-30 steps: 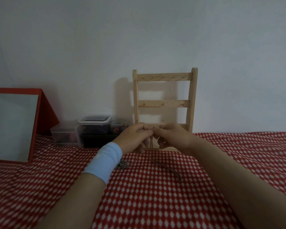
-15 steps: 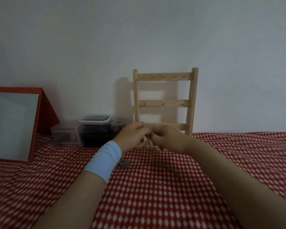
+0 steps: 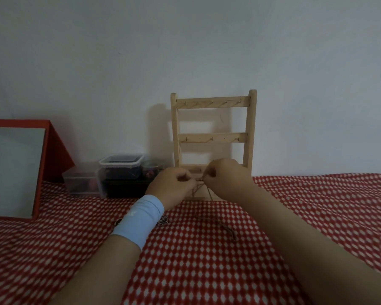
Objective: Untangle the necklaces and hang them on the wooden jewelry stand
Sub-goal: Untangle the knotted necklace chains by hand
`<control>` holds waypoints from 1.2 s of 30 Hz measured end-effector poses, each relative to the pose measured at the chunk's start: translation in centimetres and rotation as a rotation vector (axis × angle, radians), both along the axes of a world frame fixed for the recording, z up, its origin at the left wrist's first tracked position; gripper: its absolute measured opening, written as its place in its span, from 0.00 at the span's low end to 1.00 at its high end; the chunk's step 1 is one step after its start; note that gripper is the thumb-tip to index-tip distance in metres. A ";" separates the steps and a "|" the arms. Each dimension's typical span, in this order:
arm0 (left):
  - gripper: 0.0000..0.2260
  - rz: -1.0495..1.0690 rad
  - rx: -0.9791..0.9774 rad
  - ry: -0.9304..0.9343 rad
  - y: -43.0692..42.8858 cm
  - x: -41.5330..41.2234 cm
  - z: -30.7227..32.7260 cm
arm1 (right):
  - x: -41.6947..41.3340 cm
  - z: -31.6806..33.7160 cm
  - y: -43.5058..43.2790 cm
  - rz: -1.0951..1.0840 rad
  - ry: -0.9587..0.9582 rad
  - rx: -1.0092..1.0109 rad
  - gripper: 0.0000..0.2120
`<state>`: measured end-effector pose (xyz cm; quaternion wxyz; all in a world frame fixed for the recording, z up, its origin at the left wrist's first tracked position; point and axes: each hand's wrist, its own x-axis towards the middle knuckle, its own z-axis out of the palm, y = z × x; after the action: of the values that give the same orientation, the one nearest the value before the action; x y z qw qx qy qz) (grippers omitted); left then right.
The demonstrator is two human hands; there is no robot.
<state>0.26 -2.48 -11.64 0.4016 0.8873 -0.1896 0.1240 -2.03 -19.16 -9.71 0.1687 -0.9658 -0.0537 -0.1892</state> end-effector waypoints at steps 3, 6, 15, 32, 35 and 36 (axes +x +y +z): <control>0.05 0.052 -0.083 -0.090 -0.1 0.1 0.2 | -0.1 0.1 0.6 0.010 0.016 -0.270 0.11; 0.05 -0.009 -0.204 -0.060 -0.6 -0.2 0.4 | 0.3 0.4 0.4 0.000 0.090 -0.175 0.11; 0.09 -0.256 -1.035 0.338 0.3 0.1 2.3 | 1.3 -0.3 -0.9 -0.057 0.324 0.304 0.05; 0.10 0.081 0.306 0.013 5.7 0.2 5.1 | 1.4 0.1 -1.0 0.315 0.449 1.503 0.22; 0.19 0.069 0.109 0.033 5.0 -0.5 5.7 | 1.2 0.3 -1.2 0.342 0.497 1.428 0.30; 0.19 0.065 0.030 0.053 4.8 -0.7 5.9 | 1.2 0.3 -1.3 0.355 0.508 1.404 0.32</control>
<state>-0.42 2.34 -5.71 0.3888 0.9020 -0.1518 0.1104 -0.82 -20.45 -9.41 0.7777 -0.6227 -0.0349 0.0788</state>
